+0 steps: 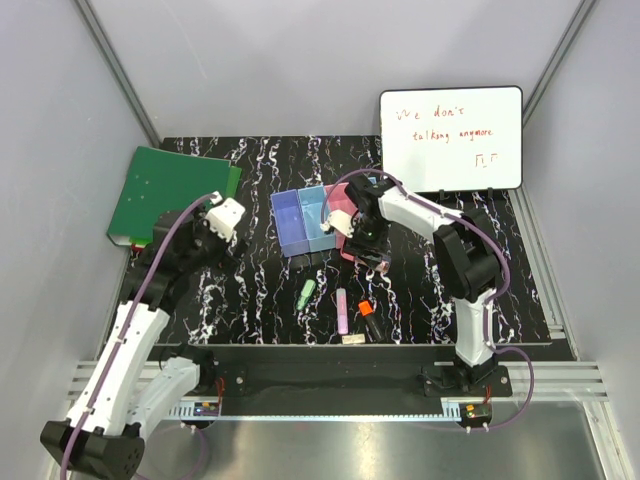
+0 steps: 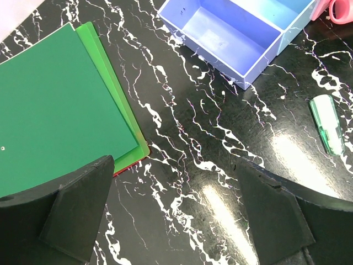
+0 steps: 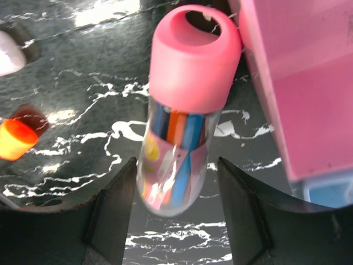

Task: Sort the stationery into containers
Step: Pick up the stationery from the center of the board.

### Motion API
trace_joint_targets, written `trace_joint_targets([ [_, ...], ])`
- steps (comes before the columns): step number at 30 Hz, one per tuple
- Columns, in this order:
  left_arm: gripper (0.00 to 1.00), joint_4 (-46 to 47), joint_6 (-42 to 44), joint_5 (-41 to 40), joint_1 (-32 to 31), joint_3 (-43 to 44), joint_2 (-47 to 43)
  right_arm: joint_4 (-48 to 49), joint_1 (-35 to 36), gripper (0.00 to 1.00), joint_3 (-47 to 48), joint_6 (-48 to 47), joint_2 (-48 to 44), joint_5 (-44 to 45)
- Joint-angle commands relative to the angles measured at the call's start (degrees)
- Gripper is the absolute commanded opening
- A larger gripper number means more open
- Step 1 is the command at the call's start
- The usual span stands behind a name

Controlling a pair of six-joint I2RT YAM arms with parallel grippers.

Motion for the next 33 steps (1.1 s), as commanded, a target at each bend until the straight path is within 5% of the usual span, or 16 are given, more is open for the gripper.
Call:
trace_joint_targets([
  [1,0.99,3.84,-0.47,2.1,0.27,2.72,1.58,2.17,-0.26,0.65,-0.72,0.16,0.91,0.78],
  [9,0.99,6.3,-3.37,4.73,0.27,2.8,5.27,3.93,-0.17,0.42,-4.32,0.86,-0.06,1.83],
  [13,0.99,7.44,-4.17,5.62,0.27,3.76,6.77,4.8,-0.17,0.0,-5.91,1.21,-1.28,2.45],
  [33,0.99,11.4,-16.64,18.09,0.27,8.16,13.98,13.68,1.32,0.0,-10.57,6.13,-24.21,5.17],
])
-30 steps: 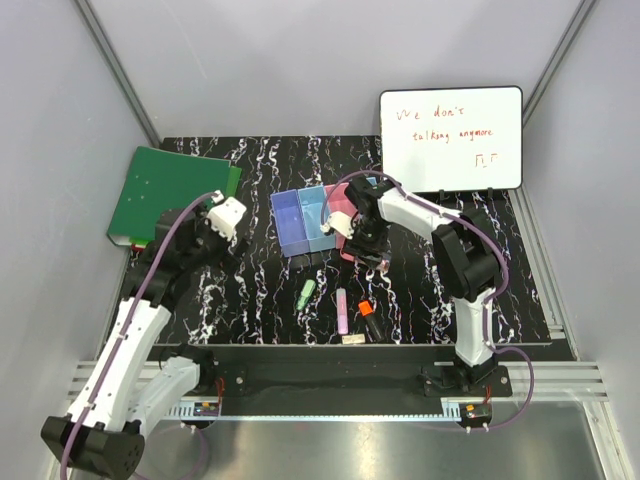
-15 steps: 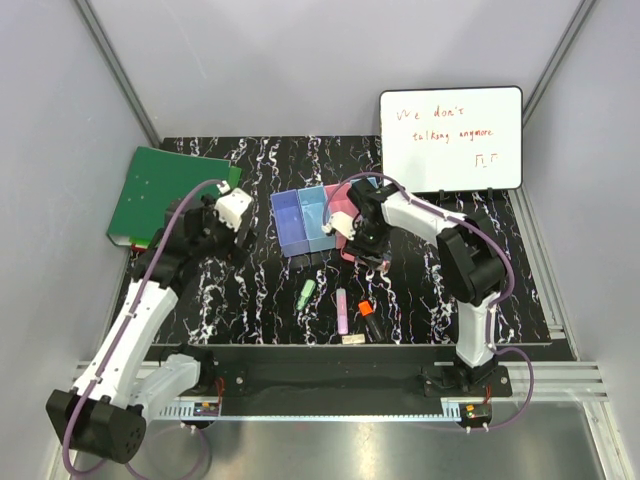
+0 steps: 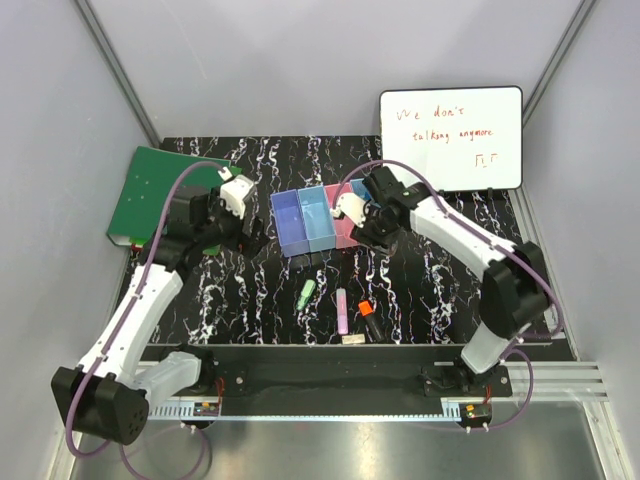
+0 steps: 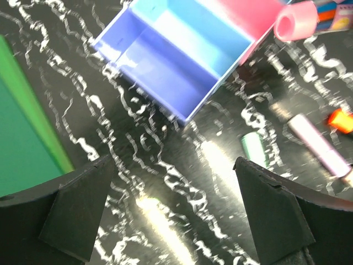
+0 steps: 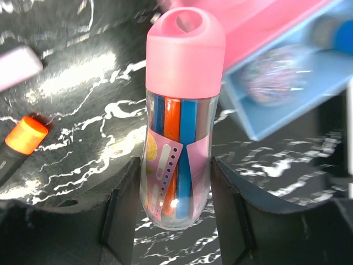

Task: Sort the stationery into containers
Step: Pick up the stationery from the center of the board, then place the stationery in the storage box.

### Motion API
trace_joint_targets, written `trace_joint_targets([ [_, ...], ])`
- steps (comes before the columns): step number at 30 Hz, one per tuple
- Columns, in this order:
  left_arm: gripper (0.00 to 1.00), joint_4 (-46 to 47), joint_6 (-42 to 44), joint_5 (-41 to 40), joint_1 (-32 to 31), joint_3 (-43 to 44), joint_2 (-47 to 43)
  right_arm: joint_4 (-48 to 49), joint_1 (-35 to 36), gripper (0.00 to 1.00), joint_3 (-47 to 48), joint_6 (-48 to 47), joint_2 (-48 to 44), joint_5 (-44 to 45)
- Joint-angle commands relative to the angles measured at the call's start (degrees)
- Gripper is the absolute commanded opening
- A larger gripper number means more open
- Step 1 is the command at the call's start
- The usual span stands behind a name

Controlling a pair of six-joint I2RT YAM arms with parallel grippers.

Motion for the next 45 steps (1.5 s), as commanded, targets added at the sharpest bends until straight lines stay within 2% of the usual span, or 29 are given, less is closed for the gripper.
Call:
trace_joint_targets([
  [1,0.99,5.08,-5.41,6.9,0.27,4.05,0.23,4.98,1.17,0.0,-0.39,0.93,-6.28,2.39],
  [10,0.98,5.35,-12.09,18.85,0.1,6.86,5.68,10.87,3.89,0.0,0.76,-1.7,-11.47,8.02],
  [18,0.91,6.84,-15.7,26.16,-1.66,13.01,17.28,14.82,6.97,0.0,0.84,-2.94,-14.28,11.71],
  [23,0.91,11.58,-16.93,29.85,-2.45,16.36,22.29,16.06,9.16,0.0,-0.64,-4.07,-15.86,12.68],
  [27,0.77,16.32,-20.0,33.01,-3.16,18.46,24.58,18.25,11.62,0.0,-2.49,-5.92,-18.32,13.38],
  [30,0.85,18.27,-20.62,34.51,-4.56,20.22,26.33,18.61,12.07,0.0,-2.67,-6.19,-18.59,14.17],
  [45,0.84,19.23,-19.48,39.34,-9.49,24.01,32.58,22.74,13.83,0.0,-1.71,-7.07,-16.92,17.25],
])
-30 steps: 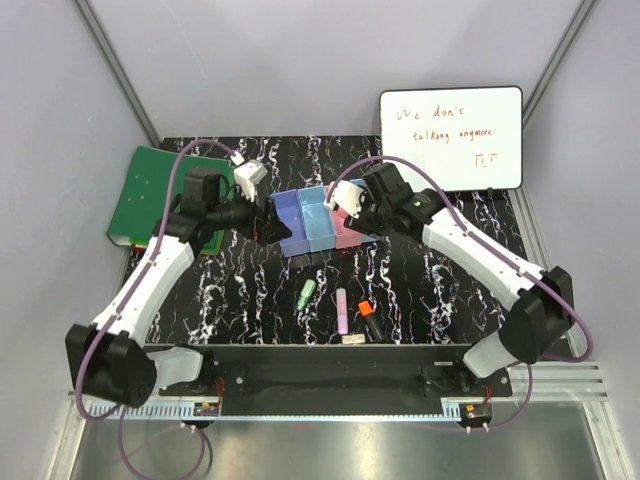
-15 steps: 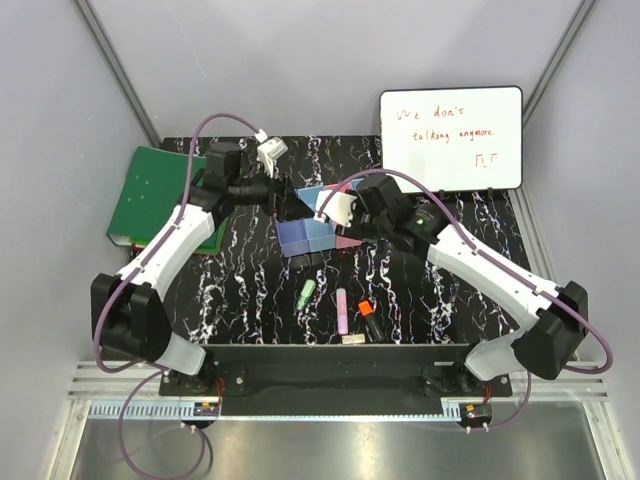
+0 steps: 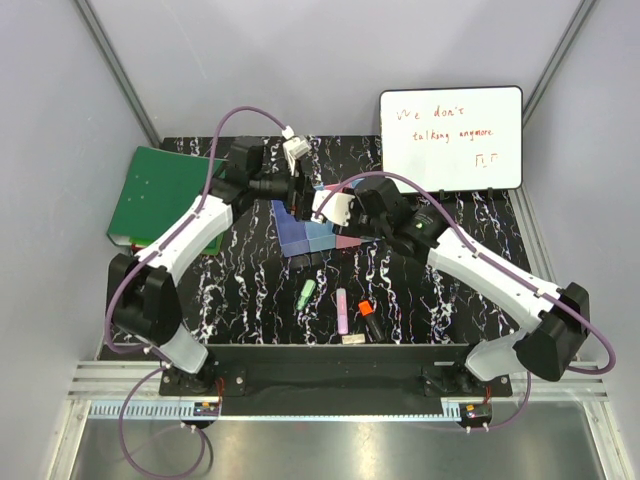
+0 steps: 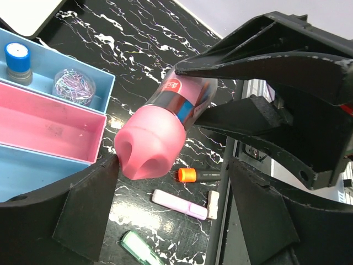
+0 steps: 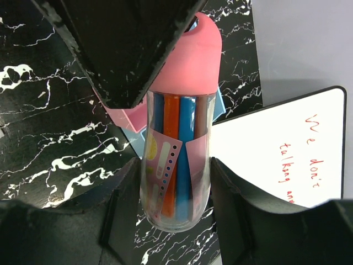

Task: Sort the stationery into containers
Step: Place the stationery in the storage box.

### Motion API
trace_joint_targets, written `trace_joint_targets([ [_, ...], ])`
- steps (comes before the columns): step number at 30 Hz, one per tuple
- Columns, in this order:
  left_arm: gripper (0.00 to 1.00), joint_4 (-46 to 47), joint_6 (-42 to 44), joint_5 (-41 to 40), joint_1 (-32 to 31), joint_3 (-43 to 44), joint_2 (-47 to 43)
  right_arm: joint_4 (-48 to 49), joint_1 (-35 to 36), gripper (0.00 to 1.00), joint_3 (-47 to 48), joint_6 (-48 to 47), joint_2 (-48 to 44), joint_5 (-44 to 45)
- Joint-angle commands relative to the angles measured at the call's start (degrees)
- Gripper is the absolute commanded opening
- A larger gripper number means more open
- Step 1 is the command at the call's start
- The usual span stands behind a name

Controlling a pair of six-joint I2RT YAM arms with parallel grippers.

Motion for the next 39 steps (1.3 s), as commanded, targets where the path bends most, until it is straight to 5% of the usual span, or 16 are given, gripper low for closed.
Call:
trace_joint_targets([
  [1,0.84,3.32,0.54,3.24,-0.98,2.33,1.1,5.1,0.78,0.0,1.92,-0.68,-0.24,2.21],
  [16,0.79,7.19,-1.74,3.68,-2.04,6.1,4.71,6.68,2.27,0.0,-0.27,-0.59,-1.21,3.53],
  [23,0.46,6.4,-0.69,3.76,-2.13,8.21,4.97,6.86,2.36,0.0,-0.62,-1.12,-0.95,3.88],
  [33,0.34,2.98,1.95,4.73,-2.13,7.07,3.83,8.7,2.36,0.0,-2.47,-1.74,-1.21,5.12],
  [35,0.25,2.71,2.21,4.64,-2.13,6.9,3.74,8.97,2.36,0.08,-2.56,-2.0,-1.03,5.12],
  [36,0.23,2.71,2.13,4.47,-2.13,6.98,3.74,9.14,2.36,0.18,-2.56,-1.92,-1.21,4.94],
  [37,0.18,2.71,2.21,4.29,-2.13,6.9,3.66,9.14,2.36,0.43,-2.64,-2.18,-1.04,4.77],
  [39,0.1,2.1,2.39,3.59,-2.13,6.98,3.57,9.14,2.36,0.59,-2.56,-1.92,-1.12,4.33],
])
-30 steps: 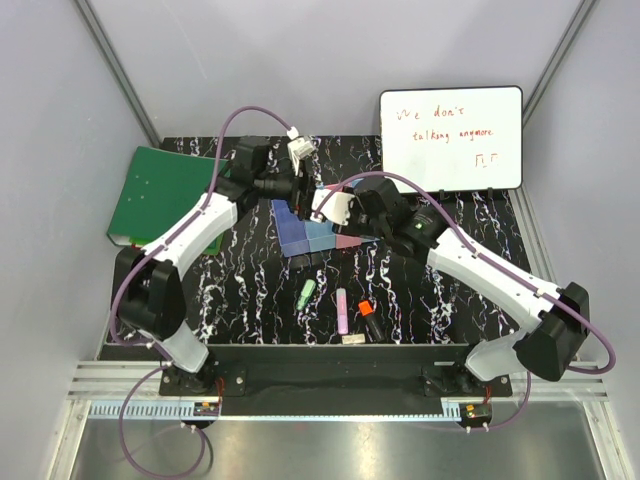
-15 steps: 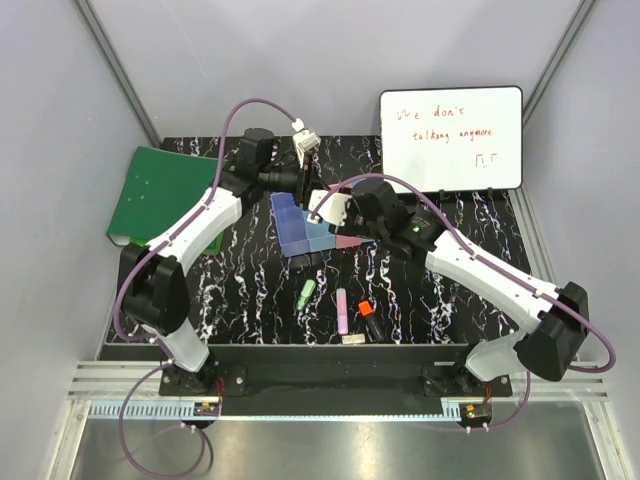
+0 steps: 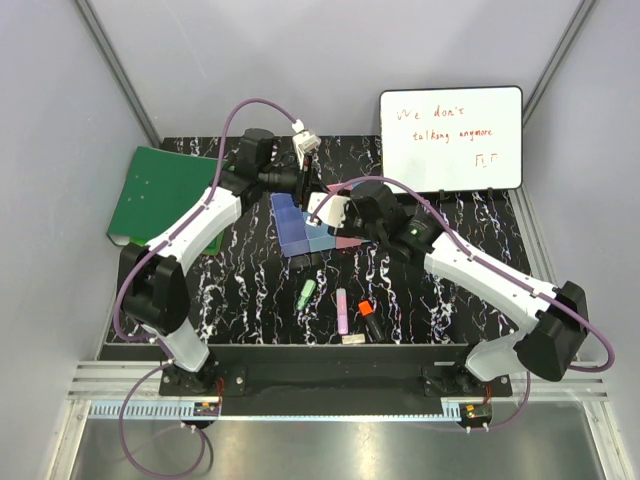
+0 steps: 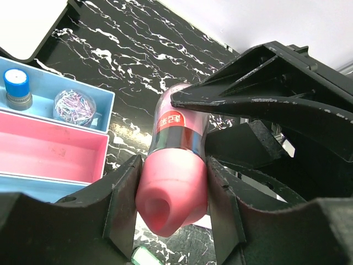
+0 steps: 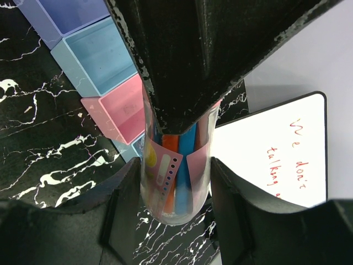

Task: Sort the stationery into containers
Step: Place the stationery in the storage box.

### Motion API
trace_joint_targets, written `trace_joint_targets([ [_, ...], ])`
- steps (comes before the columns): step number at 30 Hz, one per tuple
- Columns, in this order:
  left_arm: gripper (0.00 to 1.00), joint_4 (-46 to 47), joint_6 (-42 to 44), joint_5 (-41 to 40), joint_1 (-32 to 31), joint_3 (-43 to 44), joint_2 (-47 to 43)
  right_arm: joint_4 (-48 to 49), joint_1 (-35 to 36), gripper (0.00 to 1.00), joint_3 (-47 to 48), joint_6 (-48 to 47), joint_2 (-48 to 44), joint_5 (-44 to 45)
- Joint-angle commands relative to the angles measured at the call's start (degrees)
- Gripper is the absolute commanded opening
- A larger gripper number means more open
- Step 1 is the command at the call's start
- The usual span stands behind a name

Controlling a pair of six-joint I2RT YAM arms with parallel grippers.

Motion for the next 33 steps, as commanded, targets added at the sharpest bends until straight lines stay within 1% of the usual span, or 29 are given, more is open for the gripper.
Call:
trace_joint_targets([
  [1,0.06,0.5,1.95,2.15,-0.42,1.89,-1.48,3.24,0.5,0.65,0.04,-0.89,-1.03,0.76],
  [2,0.06,-0.64,2.39,1.71,-0.42,2.06,-1.66,3.24,0.5,0.71,0.04,-0.8,-0.77,0.76],
  [4,0.06,-1.78,3.79,1.0,-0.42,1.98,-2.01,3.24,0.5,0.72,0.3,-0.27,-0.6,0.41],
  [7,0.01,-3.63,5.38,-0.14,-0.42,1.72,-2.62,3.15,0.5,0.75,0.92,0.43,-0.25,0.23],
  [12,0.0,-7.93,8.89,-3.3,-0.33,2.06,-3.41,2.72,0.42,0.8,1.54,0.7,-0.15,0.23],
  [17,0.0,-17.24,18.02,-9.61,-0.07,6.27,-2.89,2.63,0.33,0.83,1.45,0.87,-1.56,2.25],
  [18,0.0,-18.74,20.65,-10.85,0.02,7.07,-2.54,3.15,0.15,0.88,1.19,1.48,-2.26,2.69],
  [19,0.0,-21.1,21.98,-12.69,0.02,7.95,-1.93,3.85,0.07,0.97,1.01,2.01,-2.7,3.22],
  [21,0.0,-22.53,24.26,-14.29,0.19,9.8,-1.48,6.75,-0.37,1.0,0.05,2.72,-4.1,4.89],
  [24,0.0,-23.76,25.94,-17.01,0.28,11.9,-0.52,10.26,-1.25,1.0,-0.57,4.2,-5.16,7.26],
  [27,0.0,-25.6,27.52,-19.91,0.28,14.36,1.5,14.03,-3.71,1.0,-0.48,6.22,-5.69,10.77],
  [30,0.0,-27.62,29.54,-22.63,0.11,19.02,5.44,15.81,-7.31,1.0,0.74,8.86,-4.91,14.9],
  [32,0.0,-28.86,32.43,-26.49,-0.68,23.06,7.56,15.64,-9.33,1.0,1.19,8.87,-4.38,17.1],
  [33,0.0,-29.47,33.58,-28.25,-1.21,24.99,10.09,15.72,-9.77,1.0,1.19,8.7,-4.37,17.37],
])
